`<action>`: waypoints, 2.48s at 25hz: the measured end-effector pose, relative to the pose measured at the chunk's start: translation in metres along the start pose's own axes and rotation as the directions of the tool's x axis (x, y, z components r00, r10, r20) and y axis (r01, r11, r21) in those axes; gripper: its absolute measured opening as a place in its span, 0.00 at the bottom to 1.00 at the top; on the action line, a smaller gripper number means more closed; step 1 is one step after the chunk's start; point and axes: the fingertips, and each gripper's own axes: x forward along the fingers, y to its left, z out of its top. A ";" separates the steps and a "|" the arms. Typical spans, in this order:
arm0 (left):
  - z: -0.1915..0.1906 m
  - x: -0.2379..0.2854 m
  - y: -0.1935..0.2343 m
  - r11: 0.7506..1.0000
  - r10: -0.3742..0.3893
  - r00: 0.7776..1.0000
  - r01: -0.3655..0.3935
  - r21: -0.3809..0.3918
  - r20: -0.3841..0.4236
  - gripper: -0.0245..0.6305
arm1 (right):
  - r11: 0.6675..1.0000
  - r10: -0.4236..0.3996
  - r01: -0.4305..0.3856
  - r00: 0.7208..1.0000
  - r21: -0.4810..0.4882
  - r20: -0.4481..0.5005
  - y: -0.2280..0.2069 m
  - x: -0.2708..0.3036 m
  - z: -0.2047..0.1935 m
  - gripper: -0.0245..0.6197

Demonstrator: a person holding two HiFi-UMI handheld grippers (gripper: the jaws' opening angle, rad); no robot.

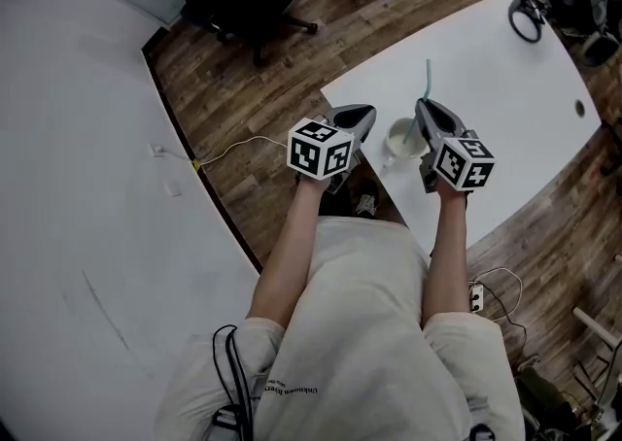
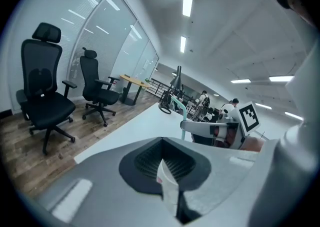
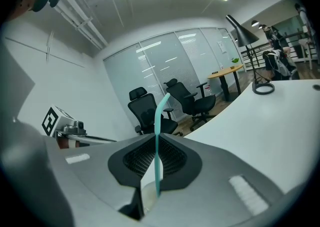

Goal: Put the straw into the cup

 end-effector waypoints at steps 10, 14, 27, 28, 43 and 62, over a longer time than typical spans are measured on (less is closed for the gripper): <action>-0.031 0.009 -0.011 1.000 -0.021 0.998 0.020 -0.015 -0.054 0.04 | 0.998 -0.058 0.058 0.998 -0.010 0.012 -0.003 -0.006 -0.019 0.10; -0.025 0.012 -0.018 0.999 -0.037 0.998 0.036 -0.014 -0.045 0.04 | 0.997 -0.074 0.074 0.997 -0.007 0.019 -0.011 -0.011 -0.029 0.10; -0.037 0.023 -0.021 0.998 -0.059 0.995 0.057 -0.022 -0.076 0.04 | 0.995 -0.094 0.092 0.994 -0.039 -0.050 -0.014 -0.001 -0.054 0.11; -0.037 0.025 -0.020 0.998 -0.066 0.995 0.065 -0.021 -0.080 0.04 | 0.995 -0.099 0.097 0.994 -0.032 -0.049 -0.014 0.000 -0.054 0.11; -0.043 0.027 -0.022 0.997 -0.075 0.991 0.073 -0.024 -0.107 0.04 | 0.996 -0.088 0.085 0.992 -0.037 -0.095 -0.005 0.003 -0.064 0.11; -0.047 0.032 -0.051 0.995 -0.101 0.989 0.102 -0.002 -0.106 0.04 | 0.993 -0.098 0.088 0.987 -0.081 -0.125 -0.002 -0.020 -0.077 0.13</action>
